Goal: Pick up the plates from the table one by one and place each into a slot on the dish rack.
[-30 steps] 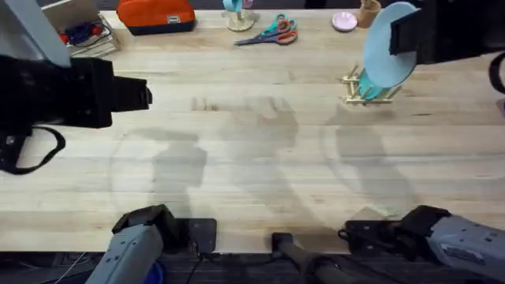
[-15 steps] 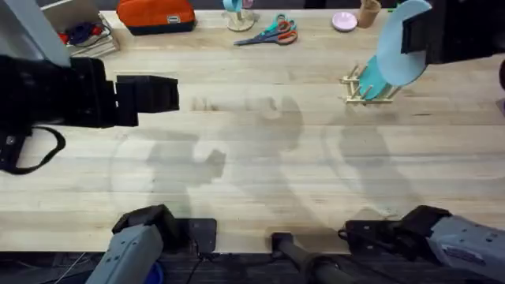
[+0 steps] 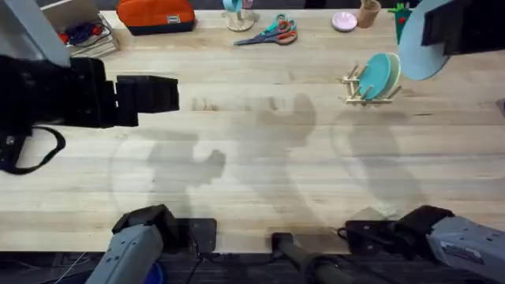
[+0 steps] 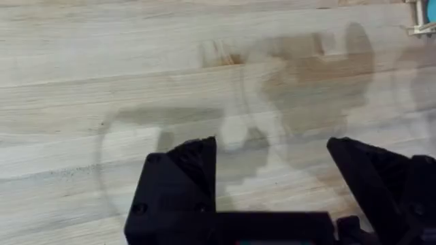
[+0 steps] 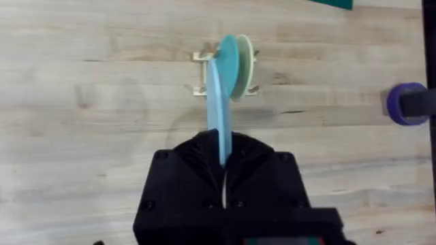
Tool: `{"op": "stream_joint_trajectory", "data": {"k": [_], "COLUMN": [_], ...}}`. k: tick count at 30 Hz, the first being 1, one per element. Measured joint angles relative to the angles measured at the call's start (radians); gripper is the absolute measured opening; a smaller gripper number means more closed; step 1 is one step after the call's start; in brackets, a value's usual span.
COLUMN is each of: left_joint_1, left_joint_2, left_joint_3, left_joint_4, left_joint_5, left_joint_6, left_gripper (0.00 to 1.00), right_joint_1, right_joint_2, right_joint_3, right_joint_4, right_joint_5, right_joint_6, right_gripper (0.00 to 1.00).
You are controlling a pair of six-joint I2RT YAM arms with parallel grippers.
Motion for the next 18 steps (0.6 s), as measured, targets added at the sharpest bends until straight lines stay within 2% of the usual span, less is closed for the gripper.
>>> {"op": "stream_joint_trajectory", "data": {"k": [18], "left_joint_1": [0.0], "left_joint_2": [0.0], "left_joint_3": [0.0], "left_joint_4": [-0.049], "left_joint_5": [0.0], "left_joint_6": [0.0], "left_gripper": [0.993], "right_joint_1": [-0.132], "right_joint_2": [0.0], "right_joint_3": [0.0], "right_joint_4": [0.0], "right_joint_5": [0.0], "right_joint_6": [-0.044], "right_gripper": [0.031]}}
